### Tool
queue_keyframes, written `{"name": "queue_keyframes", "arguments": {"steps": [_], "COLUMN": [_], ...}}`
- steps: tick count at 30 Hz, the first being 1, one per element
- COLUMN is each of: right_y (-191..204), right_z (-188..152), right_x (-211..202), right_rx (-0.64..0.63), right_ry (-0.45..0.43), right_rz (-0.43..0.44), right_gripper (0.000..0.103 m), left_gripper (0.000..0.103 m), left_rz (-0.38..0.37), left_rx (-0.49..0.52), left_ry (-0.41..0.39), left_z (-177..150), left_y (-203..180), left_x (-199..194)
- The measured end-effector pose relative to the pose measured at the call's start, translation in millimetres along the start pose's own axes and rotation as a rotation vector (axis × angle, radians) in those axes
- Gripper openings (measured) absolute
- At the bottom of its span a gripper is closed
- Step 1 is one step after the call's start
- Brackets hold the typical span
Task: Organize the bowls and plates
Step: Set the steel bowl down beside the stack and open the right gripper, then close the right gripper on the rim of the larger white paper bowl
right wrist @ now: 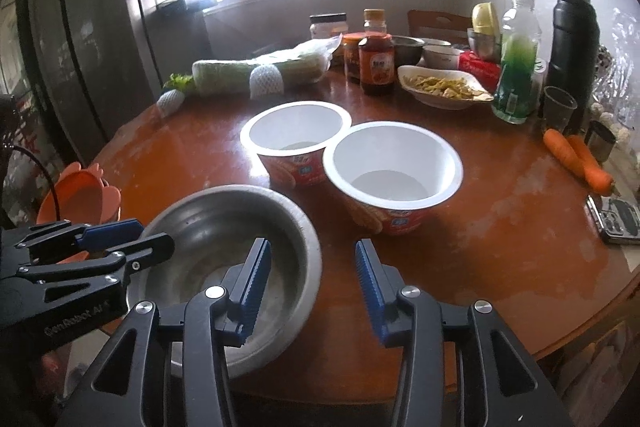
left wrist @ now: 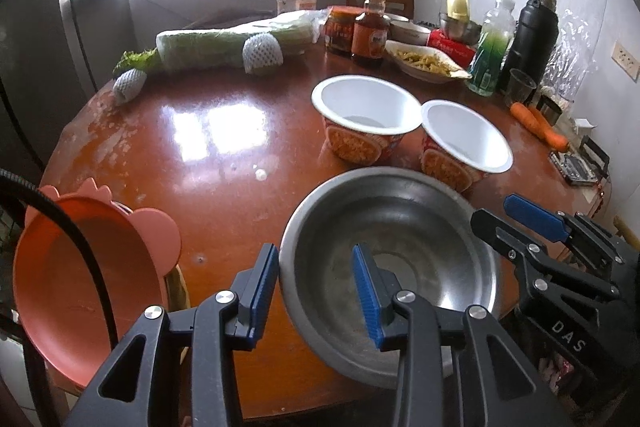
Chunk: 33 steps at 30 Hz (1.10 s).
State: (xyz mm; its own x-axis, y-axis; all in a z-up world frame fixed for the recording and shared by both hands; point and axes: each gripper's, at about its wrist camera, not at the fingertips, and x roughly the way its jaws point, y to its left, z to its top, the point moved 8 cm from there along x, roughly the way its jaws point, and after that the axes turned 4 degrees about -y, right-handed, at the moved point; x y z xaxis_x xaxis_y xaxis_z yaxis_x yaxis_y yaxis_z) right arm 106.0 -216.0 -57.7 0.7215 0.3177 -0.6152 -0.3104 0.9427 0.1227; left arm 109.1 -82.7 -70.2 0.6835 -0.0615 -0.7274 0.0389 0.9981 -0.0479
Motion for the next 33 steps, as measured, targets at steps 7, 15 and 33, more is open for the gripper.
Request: {"name": "queue_keyframes", "arguments": {"steps": [7, 15, 33], "right_y": [-17, -45, -93], "right_z": [6, 11, 24], "right_x": [-14, -25, 5], "right_rx": [0.034, 0.087, 0.138], "right_ry": [-0.035, -0.067, -0.042], "right_rz": [-0.019, -0.050, -0.079], "right_gripper": [0.050, 0.051, 0.052], "left_gripper": [0.039, 0.039, 0.039], "left_rz": [-0.008, -0.033, -0.165], "left_rx": [0.011, 0.036, 0.023], "left_ry": [-0.025, -0.050, 0.043], "left_z": [12, 34, 64], "left_y": [-11, -28, -84], "left_x": [-9, -13, 31]}}
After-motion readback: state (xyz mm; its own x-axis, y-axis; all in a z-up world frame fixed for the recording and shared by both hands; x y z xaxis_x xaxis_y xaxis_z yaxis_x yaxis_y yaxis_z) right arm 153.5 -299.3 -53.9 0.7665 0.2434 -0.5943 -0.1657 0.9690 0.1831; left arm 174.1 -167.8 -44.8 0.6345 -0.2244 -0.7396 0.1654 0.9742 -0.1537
